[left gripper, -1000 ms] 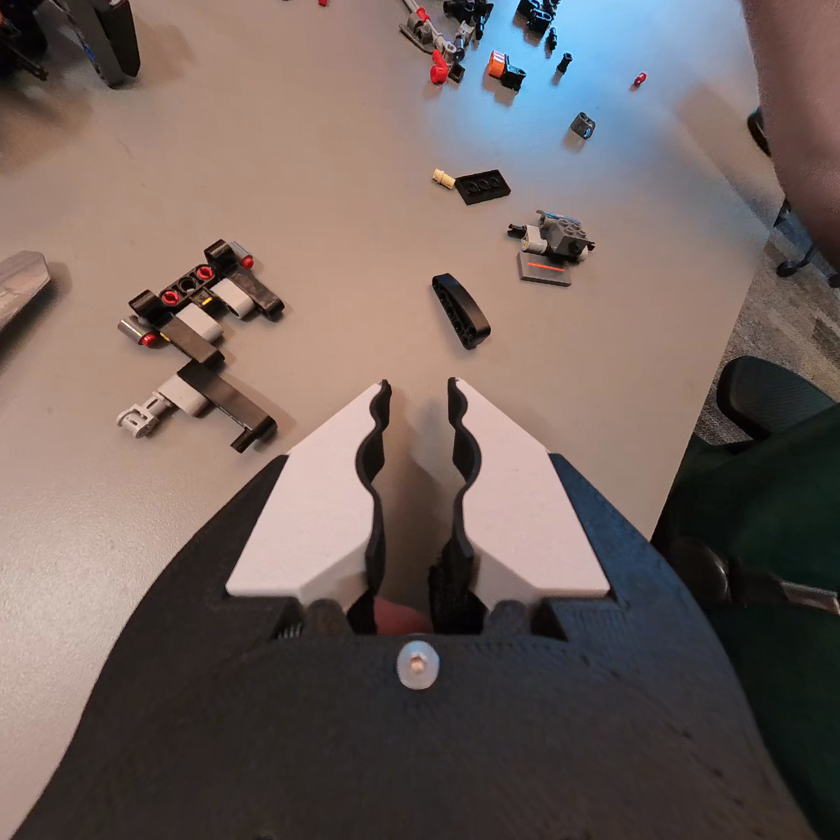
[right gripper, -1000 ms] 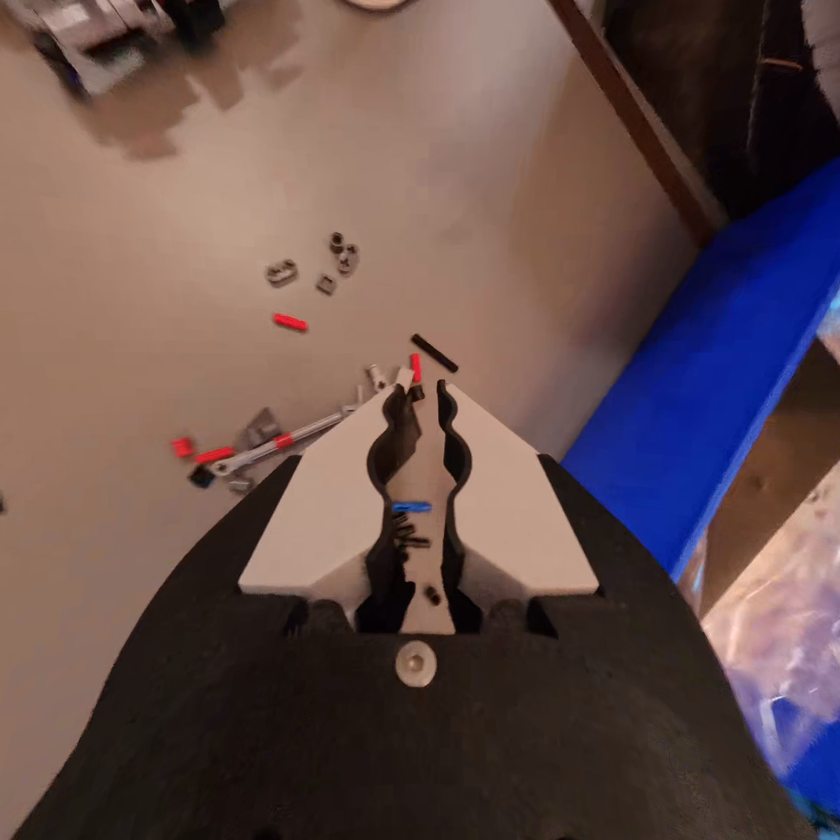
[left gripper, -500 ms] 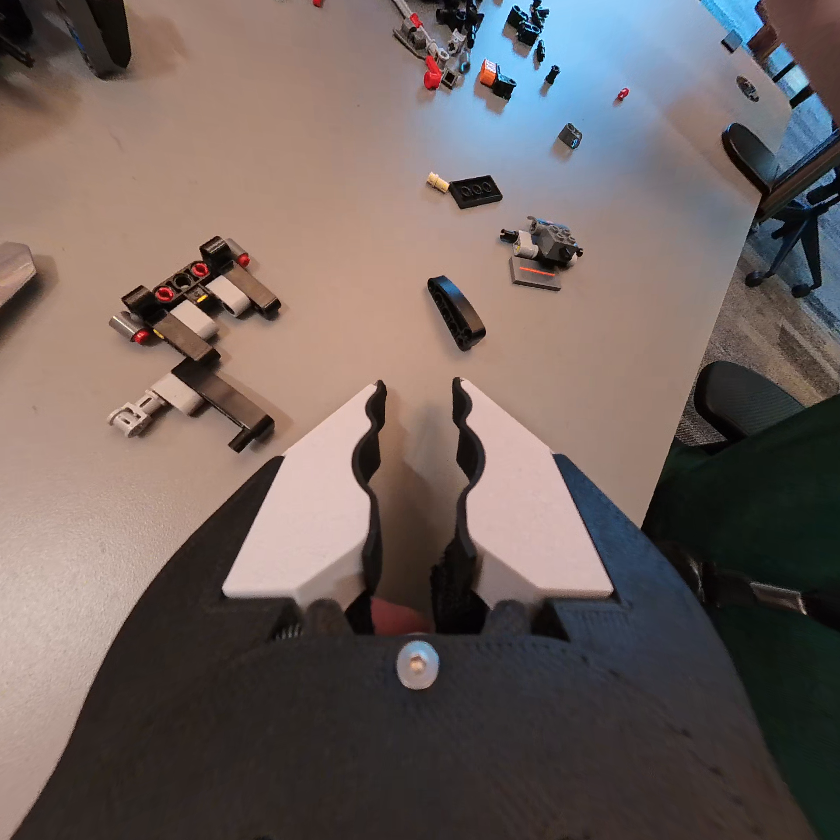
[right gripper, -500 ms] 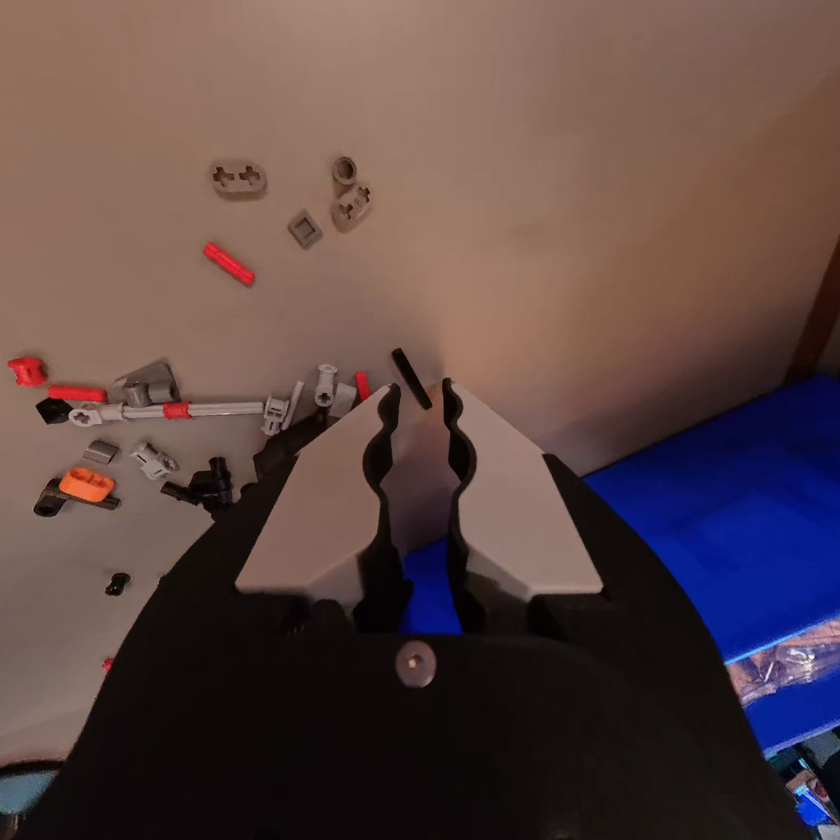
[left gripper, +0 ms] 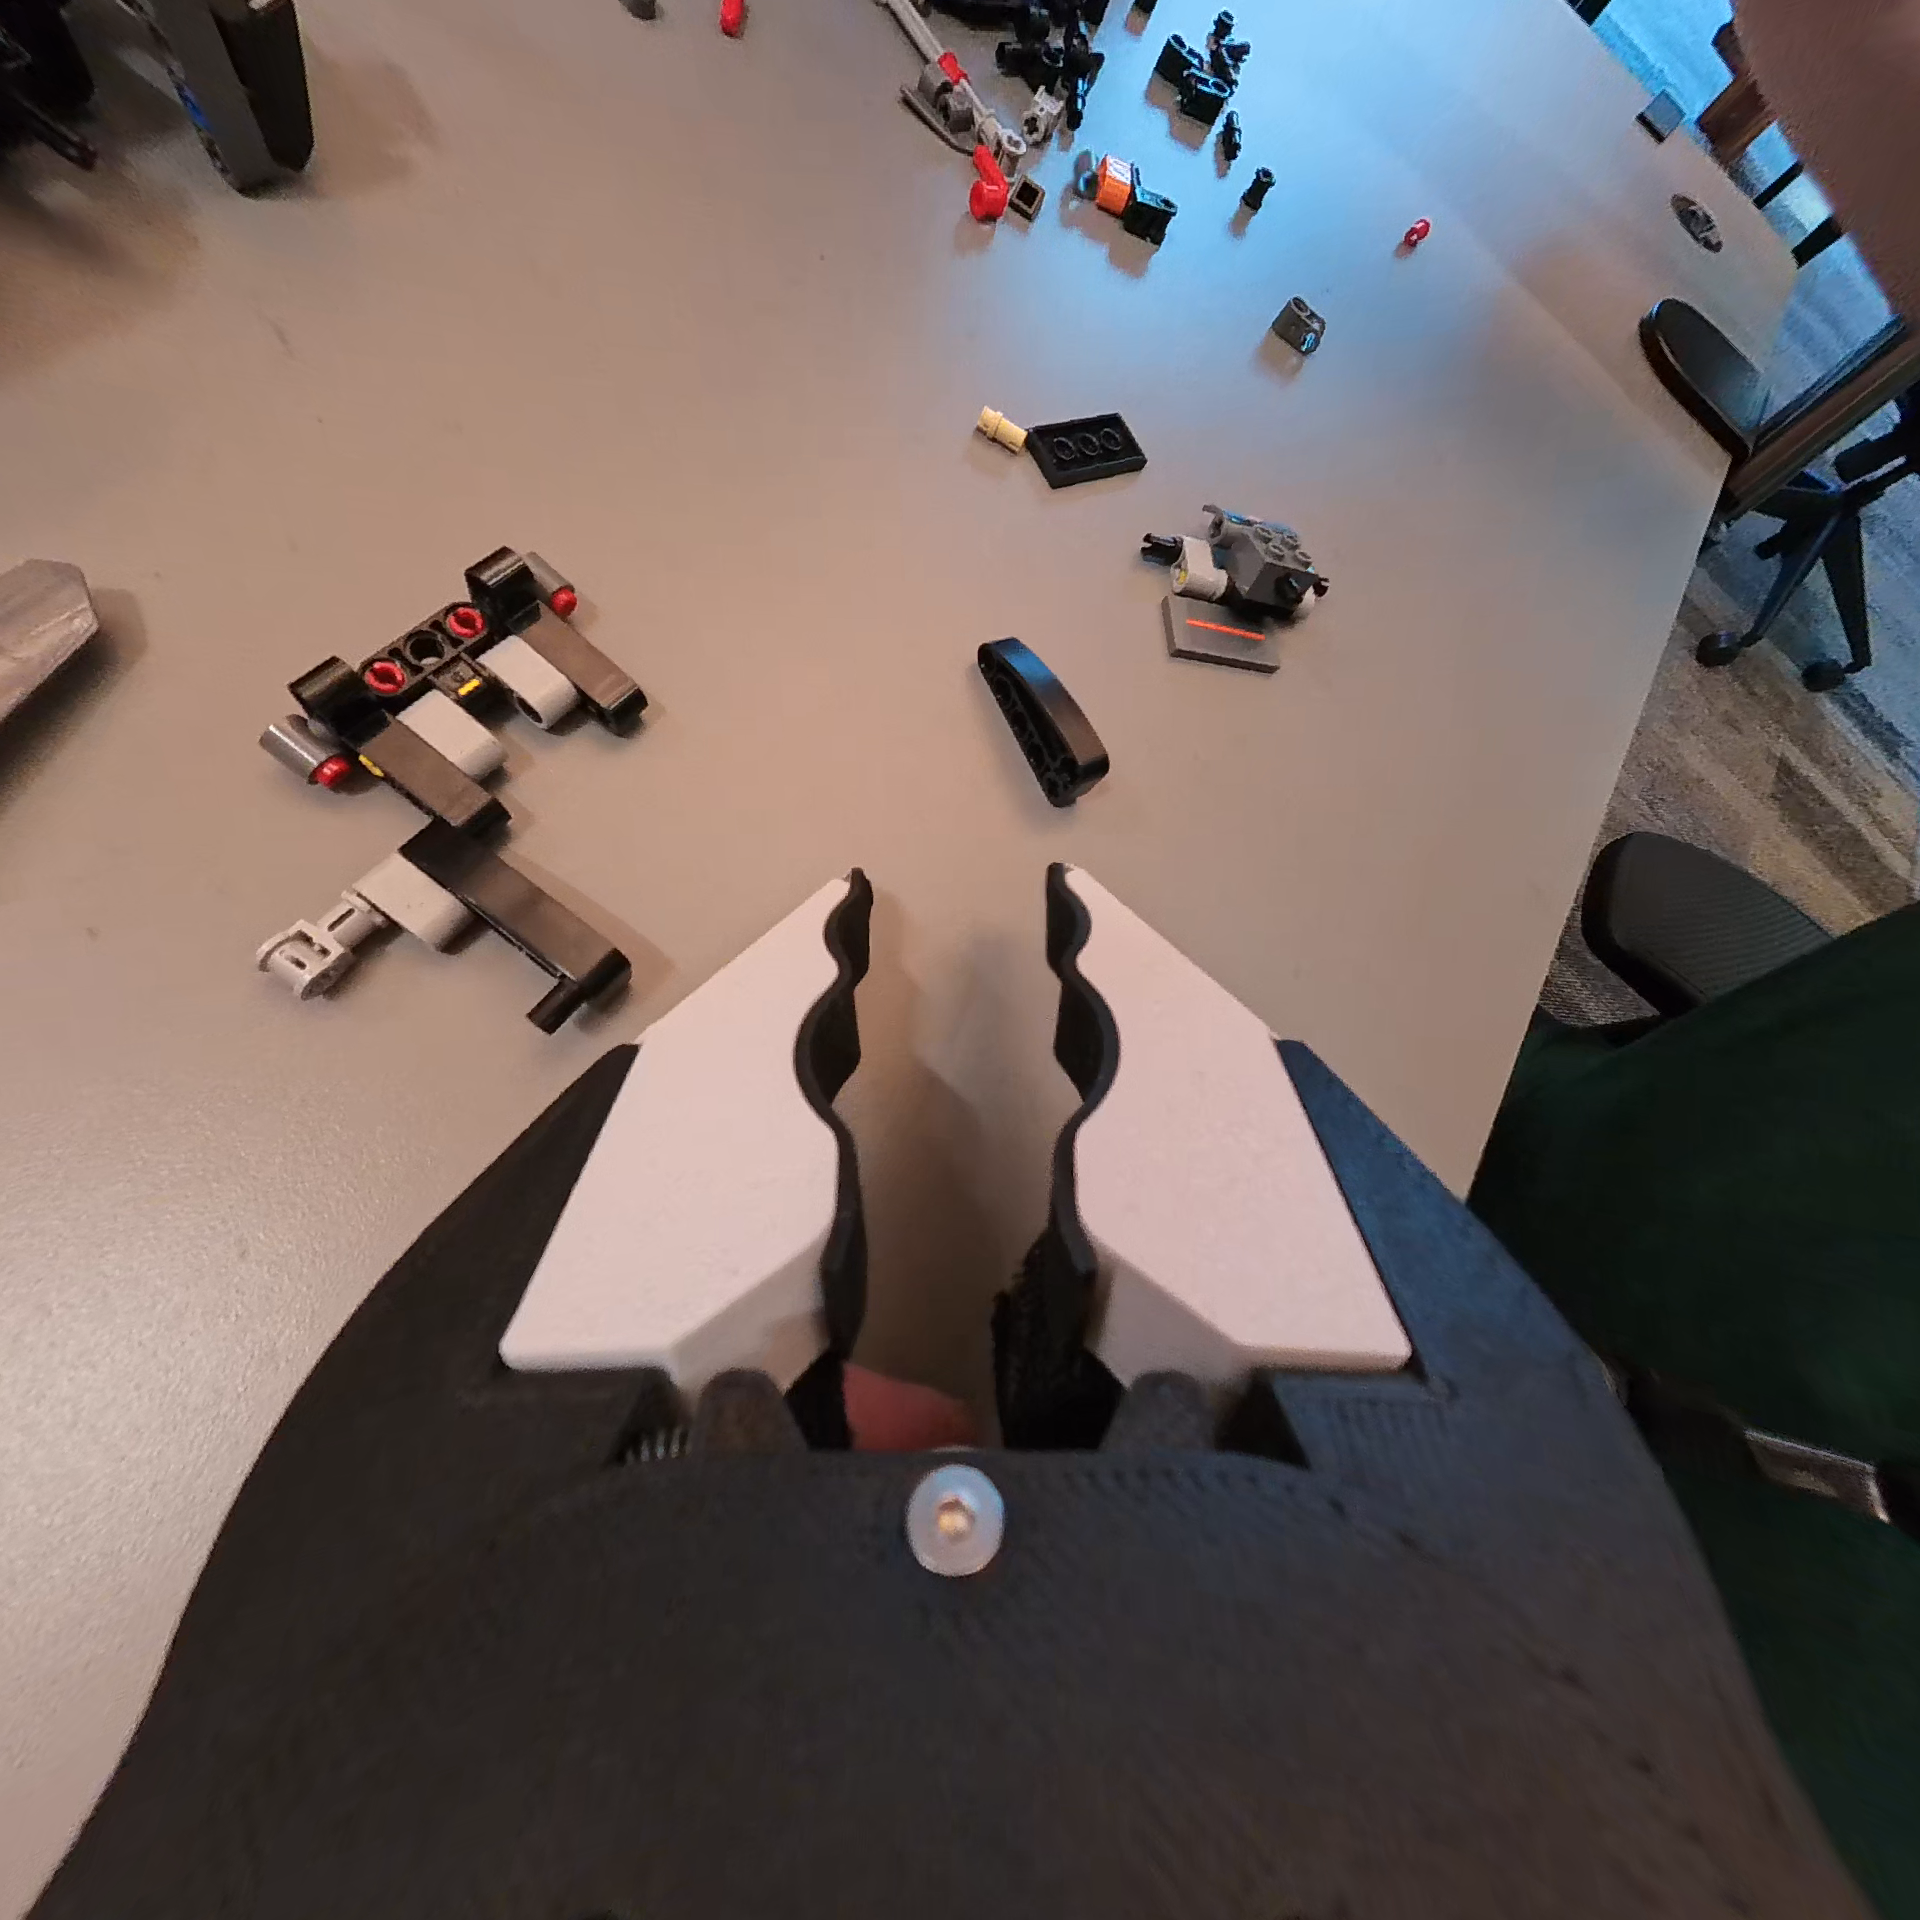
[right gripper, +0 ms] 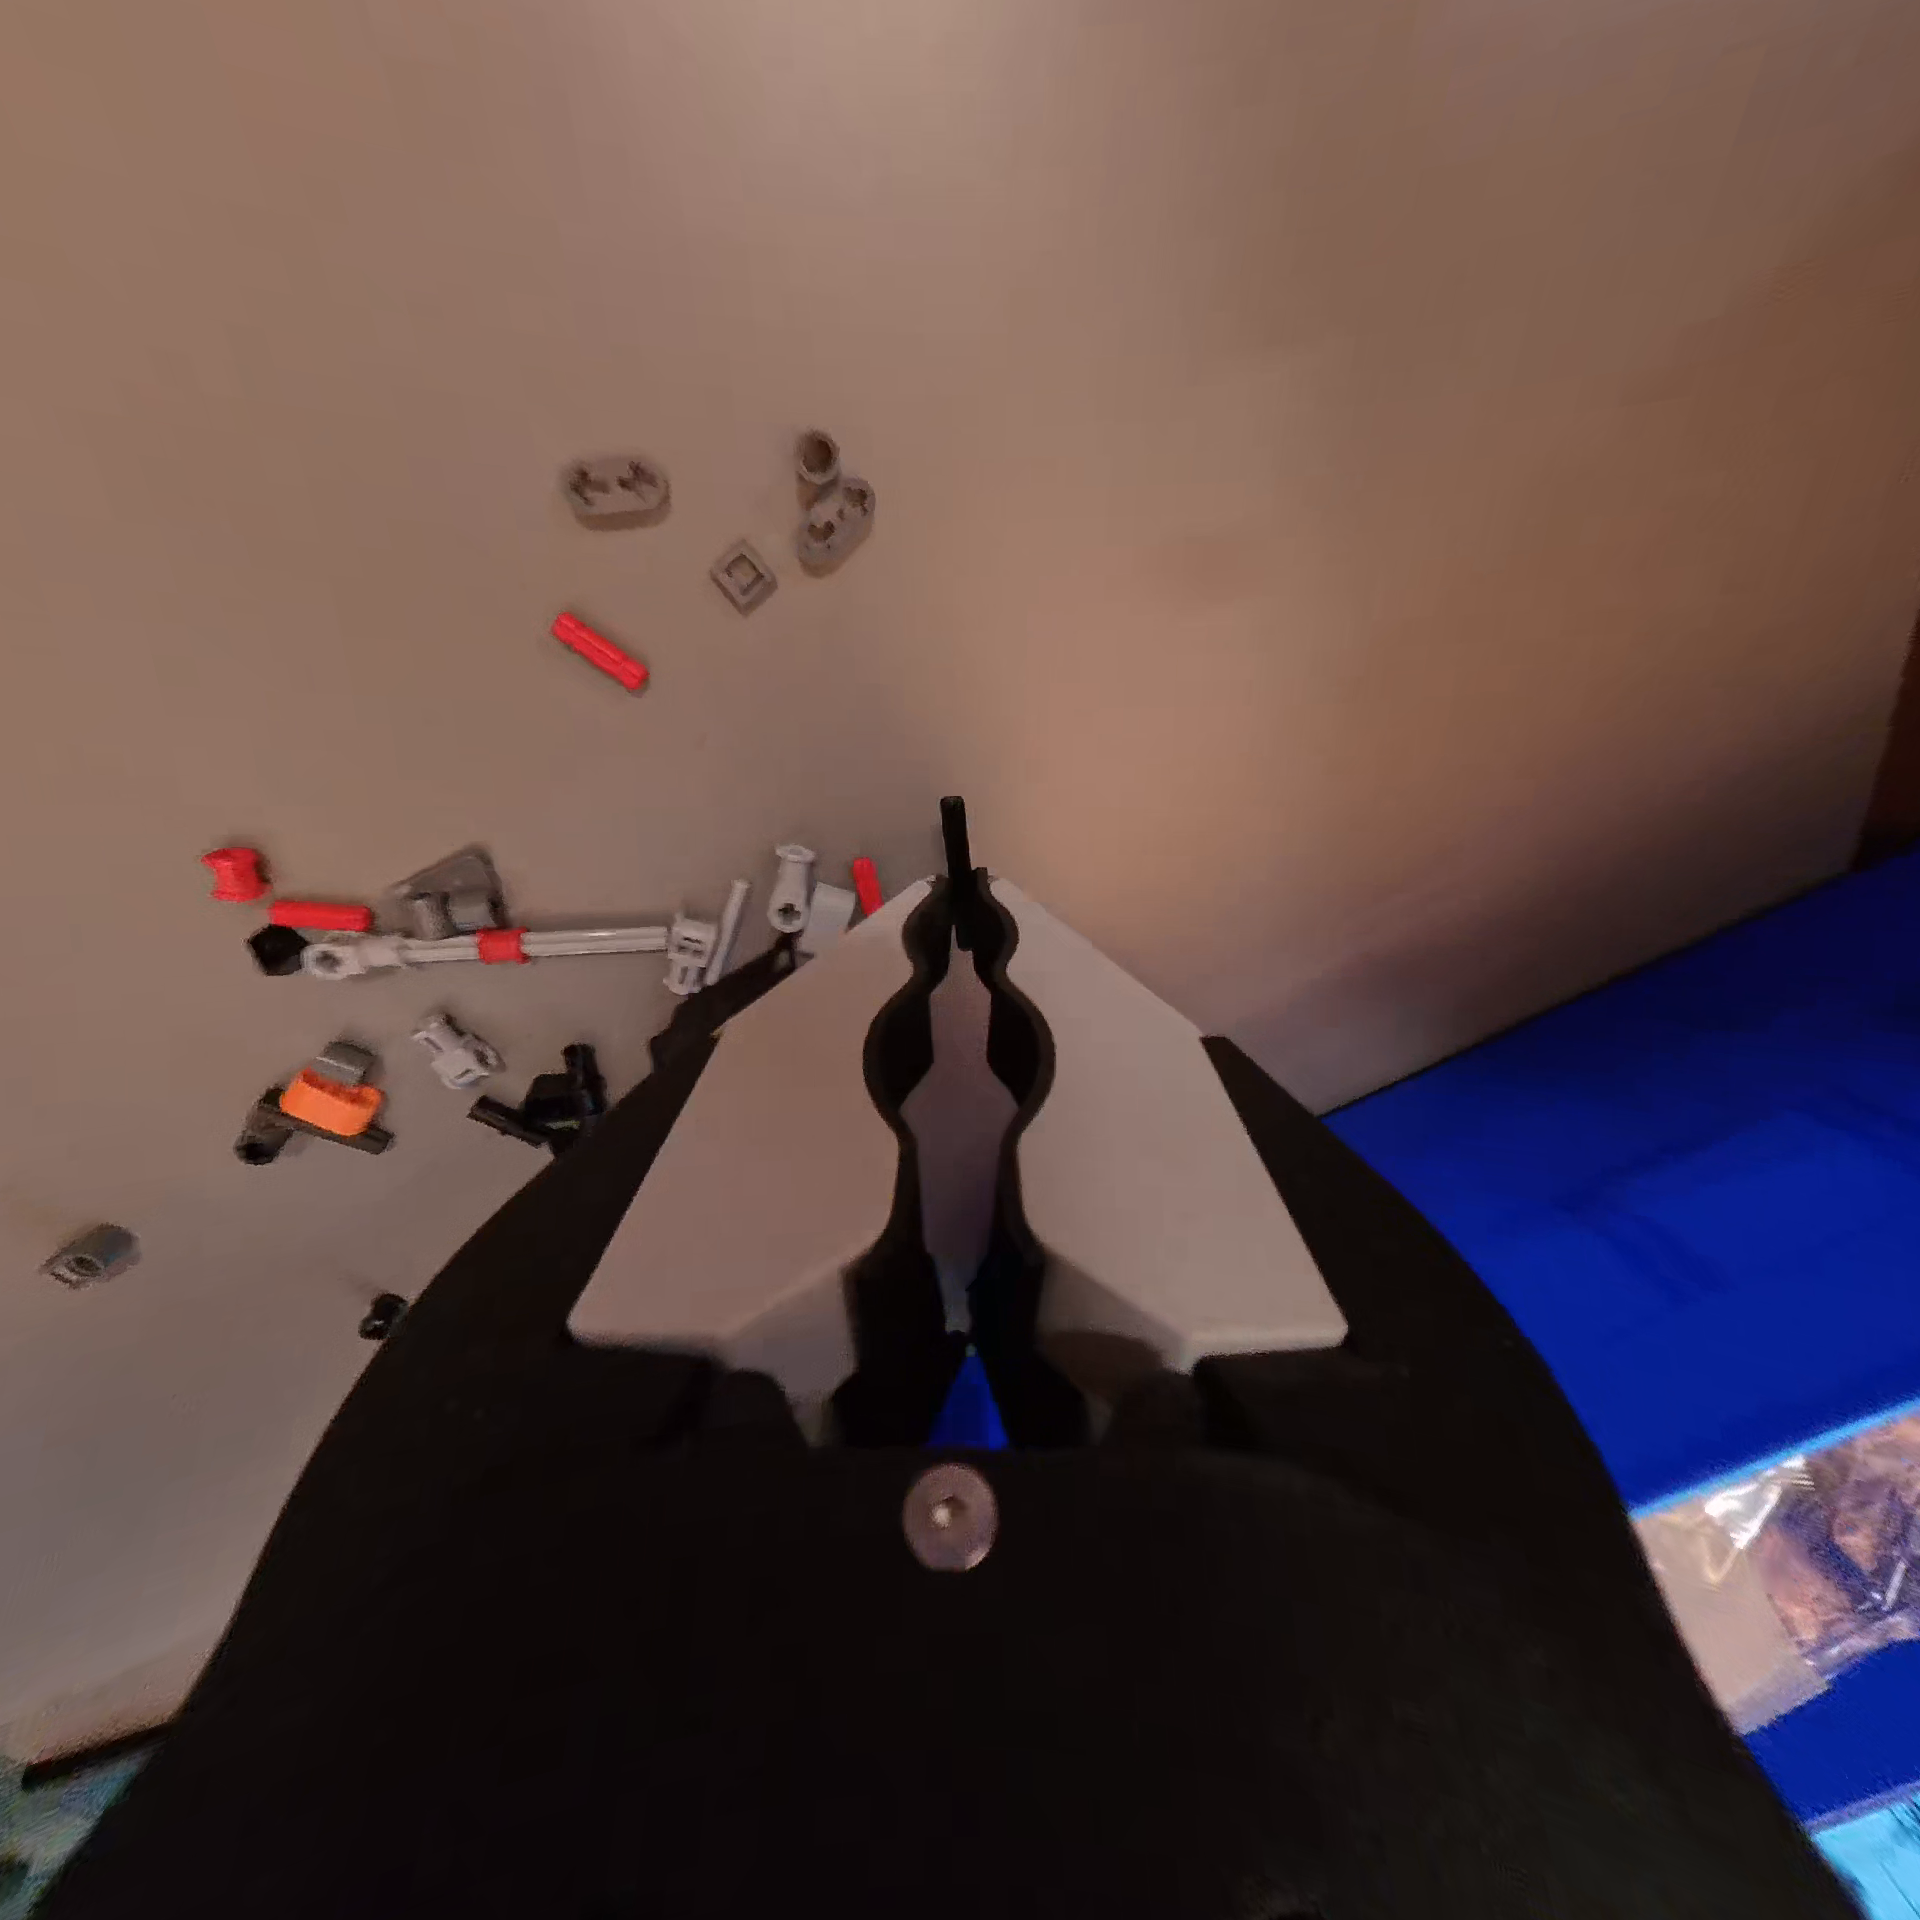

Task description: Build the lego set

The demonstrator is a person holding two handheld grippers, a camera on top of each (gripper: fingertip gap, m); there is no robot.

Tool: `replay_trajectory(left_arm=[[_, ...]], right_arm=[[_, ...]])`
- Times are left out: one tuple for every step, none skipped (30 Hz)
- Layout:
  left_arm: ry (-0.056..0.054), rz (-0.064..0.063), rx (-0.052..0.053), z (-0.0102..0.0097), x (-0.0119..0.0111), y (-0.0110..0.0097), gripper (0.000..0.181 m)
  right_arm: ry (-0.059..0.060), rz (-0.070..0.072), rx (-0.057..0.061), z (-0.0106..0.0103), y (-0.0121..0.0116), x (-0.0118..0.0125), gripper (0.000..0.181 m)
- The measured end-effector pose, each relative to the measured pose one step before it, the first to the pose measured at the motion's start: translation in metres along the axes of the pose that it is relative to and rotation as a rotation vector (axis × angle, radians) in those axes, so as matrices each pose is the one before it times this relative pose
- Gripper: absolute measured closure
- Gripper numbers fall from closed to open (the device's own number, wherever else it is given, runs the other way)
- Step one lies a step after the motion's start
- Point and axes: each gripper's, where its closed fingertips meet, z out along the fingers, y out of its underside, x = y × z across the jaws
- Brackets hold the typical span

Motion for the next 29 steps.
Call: replay_trajectory(left_arm=[[-0.0001, -0.0017, 0.0058, -0.00062, -0.0002, -0.00063, 0.149], [0.0022, 0.0012, 0.0052, -0.00049, 0.00041, -0.00062, 0.149], [0.0, 0.0035, 0.0047, -0.00051, 0.00031, -0.00054, 0.149], [-0.0049, 0.0037, 0.002, -0.00022, -0.00013, -0.00017, 0.148], [-0.0062, 0.0059, -0.0011, 0.00013, -0.00006, 0.0001, 0.148], [-0.0066, 0.0089, -0.0018, 0.00014, 0.00018, 0.00021, 0.148], [-0.0093, 0.0104, -0.0013, 0.00017, 0.00007, 0.00013, 0.148], [-0.0106, 0.0115, -0.0007, 0.0, -0.00004, 0.00009, 0.147], [-0.0075, 0.0124, 0.0034, -0.00035, 0.00047, -0.00047, 0.147], [-0.0083, 0.0096, 0.0067, -0.00076, 0.00009, -0.00075, 0.147], [-0.0104, 0.0079, 0.0127, -0.00131, -0.00039, -0.00148, 0.147], [-0.01, 0.0086, 0.0157, -0.00172, -0.00021, -0.00181, 0.147], [-0.0059, 0.0094, 0.0181, -0.00198, 0.00034, -0.00213, 0.147], [-0.008, 0.0065, 0.0214, -0.00217, -0.00024, -0.00277, 0.147], [-0.0059, 0.0009, 0.0239, -0.0019, -0.00021, -0.00332, 0.147], [0.0076, -0.0073, 0.026, -0.0017, 0.00181, -0.00471, 0.147], [0.0162, -0.0094, 0.0334, -0.00186, 0.00357, -0.00728, 0.146], [0.0149, -0.0065, 0.0402, -0.00187, 0.00432, -0.00991, 0.146], [0.0145, 0.0006, 0.0392, -0.00126, 0.00461, -0.01115, 0.146], [0.013, 0.0039, 0.0384, -0.00032, 0.00444, -0.01192, 0.145], [0.0145, 0.0017, 0.0357, 0.00113, 0.00427, -0.01226, 0.145], [0.0187, -0.0031, 0.0314, 0.00244, 0.00456, -0.0116, 0.143], [0.025, -0.0076, 0.0269, 0.00363, 0.00512, -0.01036, 0.143], [0.0202, -0.0143, 0.0142, 0.00479, 0.00374, -0.00723, 0.141], [0.0252, -0.0192, 0.0064, 0.00548, 0.00362, -0.00474, 0.14], [0.0362, -0.0261, 0.0108, 0.00518, 0.00446, -0.00388, 0.139], [0.0517, -0.0376, 0.0133, 0.00492, 0.00578, -0.00324, 0.139], [0.0757, -0.0478, 0.0002, 0.00486, 0.00799, -0.00022, 0.14], [0.0605, -0.0516, -0.0092, 0.00434, 0.00506, 0.00185, 0.141]], right_arm=[[0.0032, 0.0095, 0.0348, -0.00554, -0.0026, -0.00271, 0.18], [0.0041, 0.0069, 0.0311, -0.00513, -0.002, -0.00326, 0.18], [0.0023, 0.0033, 0.0277, -0.0052, -0.00168, -0.00435, 0.18], [0.0033, 0.003, 0.027, -0.00549, -0.00149, -0.00489, 0.18], [0.0051, 0.0061, 0.0285, -0.00616, -0.00202, -0.00481, 0.181], [0.0005, 0.0046, 0.0317, -0.00675, -0.00275, -0.00602, 0.18], [-0.002, 0.0012, 0.0359, -0.00729, -0.00372, -0.00705, 0.18], [-0.0036, 0.0011, 0.0356, -0.00727, -0.00401, -0.00753, 0.18], [0.0006, -0.0012, 0.0319, -0.00695, -0.00382, -0.00743, 0.18], [0.0072, -0.0052, 0.0279, -0.00674, -0.00372, -0.00697, 0.18], [0.0102, -0.0075, 0.0235, -0.00643, -0.00345, -0.00713, 0.18], [0.0085, -0.0119, 0.0249, -0.0063, -0.00413, -0.00819, 0.18], [0.0034, -0.013, 0.0305, -0.00612, -0.0052, -0.00925, 0.181], [0.0077, -0.0121, 0.0284, -0.00583, -0.00512, -0.00889, 0.181], [0.0194, -0.0141, 0.0176, -0.00526, -0.00397, -0.00734, 0.181], [0.0163, -0.0164, 0.0179, -0.00464, -0.00456, -0.0084, 0.181], [0.0036, -0.0164, 0.0286, -0.00394, -0.00676, -0.01097, 0.181], [0.0042, -0.018, 0.0278, -0.00265, -0.0075, -0.01158, 0.18], [0.0162, -0.0248, 0.0105, -0.00118, -0.00525, -0.01026, 0.18], [0.0277, -0.0347, 0.0015, -0.00077, -0.00409, -0.0086, 0.18], [0.0251, -0.0395, 0.0081, -0.00066, -0.00536, -0.00893, 0.181], [0.0164, -0.0374, 0.0098, -0.0001, -0.00616, -0.00993, 0.181], [0.0167, -0.0294, -0.0001, 0.00044, -0.00487, -0.00861, 0.181], [0.0222, -0.0312, 0.0, 0.00032, -0.00475, -0.00675, 0.181], [0.0215, -0.0342, 0.011, -0.00059, -0.00586, -0.00582, 0.181], [0.0162, -0.0307, 0.0094, -0.00082, -0.00545, -0.00542, 0.181], [0.02, -0.0319, 0.004, -0.00092, -0.00434, -0.00404, 0.18], [0.0158, -0.0294, 0.0065, -0.00148, -0.00436, -0.00413, 0.18], [0.009, -0.0235, 0.0068, -0.00172, -0.00441, -0.00452, 0.18]])
